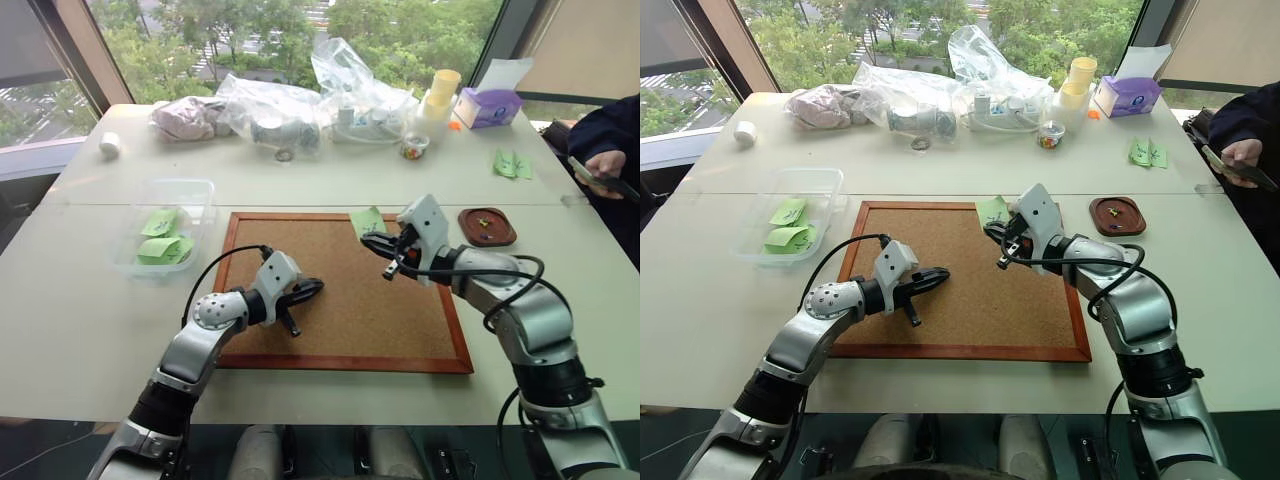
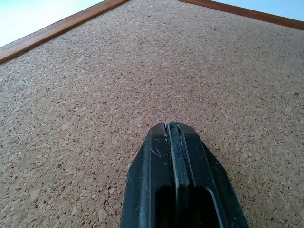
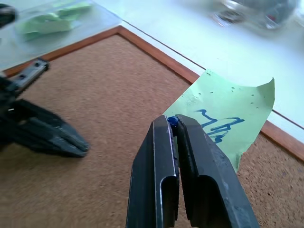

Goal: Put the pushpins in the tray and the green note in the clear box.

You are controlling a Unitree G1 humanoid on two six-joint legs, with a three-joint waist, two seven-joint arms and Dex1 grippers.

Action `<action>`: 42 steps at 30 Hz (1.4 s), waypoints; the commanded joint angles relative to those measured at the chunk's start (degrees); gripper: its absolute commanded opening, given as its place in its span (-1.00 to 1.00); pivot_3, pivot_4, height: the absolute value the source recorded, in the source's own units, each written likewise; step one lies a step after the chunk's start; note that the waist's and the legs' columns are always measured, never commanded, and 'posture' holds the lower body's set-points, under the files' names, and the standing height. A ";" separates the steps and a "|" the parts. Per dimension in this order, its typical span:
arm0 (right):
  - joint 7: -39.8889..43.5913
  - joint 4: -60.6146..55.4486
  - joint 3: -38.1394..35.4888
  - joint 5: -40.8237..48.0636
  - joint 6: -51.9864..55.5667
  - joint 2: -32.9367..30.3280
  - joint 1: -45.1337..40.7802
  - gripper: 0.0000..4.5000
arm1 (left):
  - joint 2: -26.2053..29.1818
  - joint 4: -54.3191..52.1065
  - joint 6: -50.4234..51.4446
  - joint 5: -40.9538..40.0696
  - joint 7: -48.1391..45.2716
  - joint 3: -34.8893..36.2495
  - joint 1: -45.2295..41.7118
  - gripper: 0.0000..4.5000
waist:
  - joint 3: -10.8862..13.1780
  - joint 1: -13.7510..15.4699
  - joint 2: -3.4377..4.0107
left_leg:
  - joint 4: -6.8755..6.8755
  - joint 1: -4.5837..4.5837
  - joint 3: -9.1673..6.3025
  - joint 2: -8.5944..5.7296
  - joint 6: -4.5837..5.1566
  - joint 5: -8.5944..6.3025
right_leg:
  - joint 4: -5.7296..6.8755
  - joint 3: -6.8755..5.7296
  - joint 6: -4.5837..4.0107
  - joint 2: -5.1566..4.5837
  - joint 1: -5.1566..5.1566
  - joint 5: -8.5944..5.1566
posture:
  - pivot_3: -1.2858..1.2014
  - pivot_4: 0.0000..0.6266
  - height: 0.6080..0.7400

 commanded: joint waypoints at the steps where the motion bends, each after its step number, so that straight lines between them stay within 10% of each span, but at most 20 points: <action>1: 2.44 -4.18 0.87 1.11 -0.15 -2.03 0.11 -0.96 | 2.05 2.24 5.51 -1.52 -0.76 2.09 0.93 -1.00 | 0.00 -0.12 -0.01 | 0.00 0.00 0.00 0.00 0.01 0.00 | 0.00 0.00 0.00 0.00 0.00 0.00 | 0.03 -0.52 1.00; 5: 4.09 -6.55 1.16 2.58 1.19 -3.61 0.24 -1.00 | 3.20 -1.84 12.22 -8.93 -3.46 6.31 -1.55 -0.60 | 0.04 -0.29 -0.06 | 0.00 -0.01 0.00 0.02 0.01 0.00 | 0.02 0.00 -0.01 0.03 -0.05 0.00 | 0.03 -0.52 1.00; 11: 4.33 -7.02 2.27 1.38 0.54 -4.44 -0.12 -1.00 | 3.32 -1.79 19.99 -18.07 -5.90 11.37 -7.46 0.74 | 0.19 0.29 -0.30 | 0.06 -0.08 -0.03 -0.01 -0.01 0.01 | 0.03 -0.02 0.00 0.01 -0.06 0.00 | 0.03 -0.52 1.00; 21: 4.56 -5.89 4.91 -3.37 -3.87 -6.08 -1.06 -1.00 | -10.28 11.44 37.81 -35.16 6.60 26.64 -20.52 0.74 | 0.37 0.32 -0.61 | 0.22 -0.44 -0.17 -0.21 -0.22 0.14 | -0.03 -0.09 0.05 0.00 -0.17 0.01 | 0.03 -0.52 1.00; 35: 3.98 -7.49 4.95 -3.79 -3.62 -5.56 -2.73 -1.00 | -15.93 11.03 43.81 -38.58 9.20 24.45 -20.76 0.74 | 0.42 0.43 -0.70 | 0.20 -0.44 -0.17 -0.22 -0.39 0.23 | -0.01 -0.12 0.05 0.05 -0.19 0.01 | 0.03 -0.52 1.00; 42: 4.09 -7.63 5.18 -4.14 -3.56 -5.98 -2.34 -1.00 | -16.79 11.12 43.61 -40.34 9.24 25.62 -20.96 -0.49 | 0.43 0.41 -0.70 | 0.20 -0.43 -0.17 -0.21 -0.41 0.24 | -0.01 -0.12 0.05 0.06 -0.19 0.01 | 0.03 -0.52 1.00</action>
